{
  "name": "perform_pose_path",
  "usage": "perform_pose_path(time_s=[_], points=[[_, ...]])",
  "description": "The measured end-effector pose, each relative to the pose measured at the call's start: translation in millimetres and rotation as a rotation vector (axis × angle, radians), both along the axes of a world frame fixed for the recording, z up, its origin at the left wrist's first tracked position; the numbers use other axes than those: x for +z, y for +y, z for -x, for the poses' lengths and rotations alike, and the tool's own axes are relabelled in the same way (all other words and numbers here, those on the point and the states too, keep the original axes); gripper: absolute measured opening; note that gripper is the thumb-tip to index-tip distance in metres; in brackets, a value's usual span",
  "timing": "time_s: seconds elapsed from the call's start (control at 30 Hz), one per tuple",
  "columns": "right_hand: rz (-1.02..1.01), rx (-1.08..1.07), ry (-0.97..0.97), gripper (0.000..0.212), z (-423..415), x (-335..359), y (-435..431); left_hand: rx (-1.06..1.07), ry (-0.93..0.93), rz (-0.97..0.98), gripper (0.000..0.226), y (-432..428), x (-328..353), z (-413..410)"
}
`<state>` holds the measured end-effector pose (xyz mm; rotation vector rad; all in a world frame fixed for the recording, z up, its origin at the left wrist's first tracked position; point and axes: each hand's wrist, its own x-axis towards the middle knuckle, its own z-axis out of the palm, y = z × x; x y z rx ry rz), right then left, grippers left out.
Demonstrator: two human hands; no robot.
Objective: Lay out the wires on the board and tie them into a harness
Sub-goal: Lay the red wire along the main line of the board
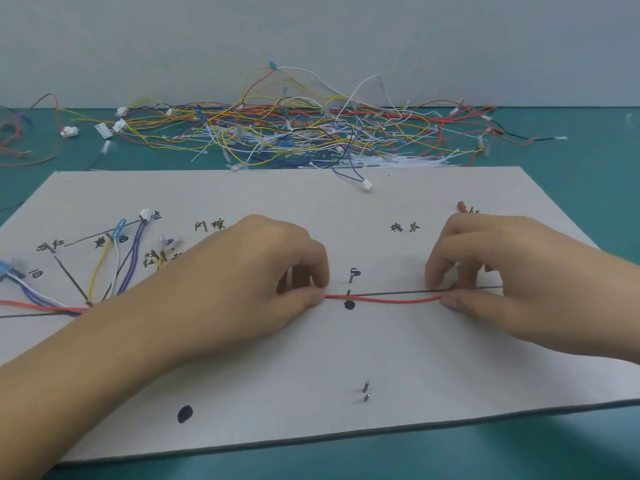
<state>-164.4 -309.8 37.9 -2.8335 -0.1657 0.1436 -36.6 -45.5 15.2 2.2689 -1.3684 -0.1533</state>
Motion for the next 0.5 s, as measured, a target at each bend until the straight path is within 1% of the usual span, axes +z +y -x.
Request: perform_pose_path(time_s=[0.03,0.1,0.2,0.37,0.5], points=[[-0.018,-0.017,-0.011,0.017,0,0,-3,-0.014,-0.003,0.013,0.001,-4,-1,1],[-0.037,-0.046,-0.028,0.021,0,-1,-10,-0.036,-0.003,0.035,0.007,-11,-2,3],[-0.056,-0.062,-0.064,0.021,2,-4,-17,-0.075,0.007,0.037,0.008,-18,-2,7],[-0.114,-0.03,-0.132,0.025,6,-8,-19,-0.104,0.024,0.047,0.011,-20,-4,8],[-0.081,0.014,-0.167,0.026,7,-13,-19,-0.124,-0.002,0.062,0.01,-24,-4,9]])
